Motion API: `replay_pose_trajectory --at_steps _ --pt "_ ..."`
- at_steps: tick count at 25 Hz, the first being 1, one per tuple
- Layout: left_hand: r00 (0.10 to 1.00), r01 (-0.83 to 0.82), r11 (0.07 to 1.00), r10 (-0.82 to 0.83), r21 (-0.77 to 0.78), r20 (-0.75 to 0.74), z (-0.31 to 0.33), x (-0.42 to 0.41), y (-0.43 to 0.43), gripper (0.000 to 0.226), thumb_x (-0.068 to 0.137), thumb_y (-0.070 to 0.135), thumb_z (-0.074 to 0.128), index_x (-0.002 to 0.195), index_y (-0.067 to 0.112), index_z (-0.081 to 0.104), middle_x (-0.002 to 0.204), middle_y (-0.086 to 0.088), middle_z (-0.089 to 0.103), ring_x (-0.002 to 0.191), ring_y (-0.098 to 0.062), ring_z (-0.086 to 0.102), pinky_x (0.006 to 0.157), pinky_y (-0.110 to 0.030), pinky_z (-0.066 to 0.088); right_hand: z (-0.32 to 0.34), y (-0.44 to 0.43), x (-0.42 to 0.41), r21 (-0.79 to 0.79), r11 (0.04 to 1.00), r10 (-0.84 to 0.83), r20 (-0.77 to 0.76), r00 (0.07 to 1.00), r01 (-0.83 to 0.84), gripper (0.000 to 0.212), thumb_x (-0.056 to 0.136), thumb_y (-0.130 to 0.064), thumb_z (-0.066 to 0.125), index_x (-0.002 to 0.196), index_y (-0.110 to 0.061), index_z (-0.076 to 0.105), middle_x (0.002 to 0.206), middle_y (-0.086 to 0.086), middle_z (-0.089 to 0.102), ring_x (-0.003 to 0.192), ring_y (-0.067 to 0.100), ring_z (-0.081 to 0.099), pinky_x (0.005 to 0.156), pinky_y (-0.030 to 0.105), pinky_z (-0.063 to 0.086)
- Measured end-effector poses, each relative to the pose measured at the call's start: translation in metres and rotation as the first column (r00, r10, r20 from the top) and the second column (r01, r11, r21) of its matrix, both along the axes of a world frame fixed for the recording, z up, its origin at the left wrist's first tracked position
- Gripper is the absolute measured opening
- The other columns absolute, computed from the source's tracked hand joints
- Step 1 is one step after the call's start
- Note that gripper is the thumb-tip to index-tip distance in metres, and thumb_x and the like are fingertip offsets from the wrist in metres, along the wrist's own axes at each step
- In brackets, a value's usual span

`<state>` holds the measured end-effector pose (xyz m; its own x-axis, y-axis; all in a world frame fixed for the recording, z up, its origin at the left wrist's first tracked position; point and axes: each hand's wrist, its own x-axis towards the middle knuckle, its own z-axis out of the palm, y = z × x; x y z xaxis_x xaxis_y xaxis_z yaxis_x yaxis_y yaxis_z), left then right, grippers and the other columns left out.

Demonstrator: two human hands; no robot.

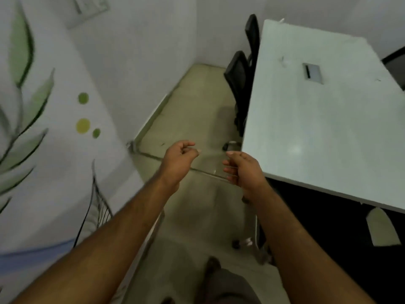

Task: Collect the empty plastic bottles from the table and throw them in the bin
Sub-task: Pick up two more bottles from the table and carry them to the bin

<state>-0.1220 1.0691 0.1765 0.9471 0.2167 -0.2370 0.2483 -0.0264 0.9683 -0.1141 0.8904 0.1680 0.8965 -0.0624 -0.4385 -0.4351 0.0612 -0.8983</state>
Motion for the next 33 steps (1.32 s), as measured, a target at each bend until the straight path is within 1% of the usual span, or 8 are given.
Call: replay_pose_trajectory --at_steps 3,7,10,14,17,23,28,33 --pt "0.996 0.084 0.996 -0.085 0.034 0.009 -0.017 0.103 -0.014 0.022 0.087 0.014 0.065 0.109 0.017 0.063 0.093 -0.007 0.061 0.088 -0.016 0.059 0.074 -0.026 0.046 -0.022 -0.016 0.089 0.027 0.998 -0.064 0.018 0.998 0.064 0.016 0.094 -0.028 0.061 0.101 -0.015 0.067 0.088 0.004 0.070 0.075 0.017 0.065 0.069 0.032 0.052" --pt "0.988 0.146 0.987 -0.143 0.069 -0.054 -0.020 0.223 -0.040 0.028 0.088 0.017 0.064 0.116 0.015 0.062 0.106 -0.007 0.066 0.097 -0.017 0.063 0.075 -0.029 0.047 -0.040 -0.038 0.196 0.066 0.991 -0.114 -0.020 0.993 0.115 0.023 0.093 -0.028 0.061 0.106 -0.010 0.067 0.093 0.007 0.070 0.078 0.019 0.065 0.073 0.038 0.055" --pt "0.980 0.195 0.978 -0.191 0.069 -0.062 -0.008 0.311 -0.060 0.028 0.088 0.017 0.065 0.116 0.014 0.061 0.105 -0.008 0.066 0.097 -0.019 0.063 0.075 -0.031 0.047 -0.036 -0.054 0.278 0.097 0.985 -0.144 -0.024 0.989 0.146 0.018 0.092 -0.030 0.062 0.098 -0.014 0.067 0.091 0.007 0.070 0.077 0.021 0.066 0.067 0.033 0.053" --pt "0.961 0.275 0.957 -0.272 0.095 -0.044 -0.001 0.427 -0.080 0.029 0.089 0.023 0.065 0.116 0.017 0.061 0.111 -0.010 0.067 0.107 -0.023 0.065 0.080 -0.033 0.051 -0.029 -0.074 0.383 0.072 0.973 -0.218 0.000 0.976 0.218 0.015 0.094 -0.030 0.062 0.093 -0.016 0.068 0.085 0.006 0.069 0.077 0.022 0.064 0.076 0.042 0.055" --pt "0.943 0.333 0.936 -0.332 0.116 -0.032 -0.010 0.507 -0.093 0.027 0.090 0.022 0.064 0.116 0.017 0.061 0.115 -0.015 0.067 0.109 -0.027 0.065 0.082 -0.036 0.053 -0.032 -0.085 0.455 0.033 0.960 -0.277 0.002 0.961 0.277 0.014 0.096 -0.029 0.059 0.094 -0.018 0.068 0.089 0.005 0.069 0.079 0.019 0.064 0.072 0.033 0.056" --pt "0.870 0.493 0.868 -0.490 0.056 -0.061 -0.042 0.693 -0.114 0.018 0.089 0.022 0.065 0.106 0.026 0.062 0.103 -0.002 0.067 0.103 -0.020 0.066 0.080 -0.033 0.053 -0.048 -0.093 0.609 -0.050 0.897 -0.441 -0.033 0.897 0.439 0.014 0.097 -0.028 0.057 0.099 -0.019 0.068 0.097 0.005 0.071 0.090 0.022 0.067 0.084 0.040 0.058" --pt "0.750 0.661 0.748 -0.657 0.060 -0.082 -0.036 0.842 -0.158 0.025 0.090 0.020 0.065 0.115 0.018 0.062 0.107 -0.003 0.068 0.102 -0.019 0.066 0.074 -0.026 0.051 -0.026 -0.107 0.736 -0.057 0.806 -0.592 -0.045 0.805 0.590 0.008 0.096 -0.024 0.059 0.095 -0.018 0.065 0.092 0.005 0.068 0.079 0.017 0.064 0.067 0.030 0.054" --pt "0.671 0.742 0.666 -0.735 0.080 -0.100 -0.042 0.957 -0.224 0.024 0.089 0.020 0.065 0.112 0.017 0.062 0.103 -0.008 0.067 0.101 -0.022 0.065 0.083 -0.035 0.054 -0.042 -0.150 0.836 -0.083 0.746 -0.666 -0.067 0.743 0.661 0.013 0.095 -0.029 0.060 0.102 -0.019 0.065 0.097 0.004 0.070 0.087 0.019 0.066 0.079 0.036 0.055"
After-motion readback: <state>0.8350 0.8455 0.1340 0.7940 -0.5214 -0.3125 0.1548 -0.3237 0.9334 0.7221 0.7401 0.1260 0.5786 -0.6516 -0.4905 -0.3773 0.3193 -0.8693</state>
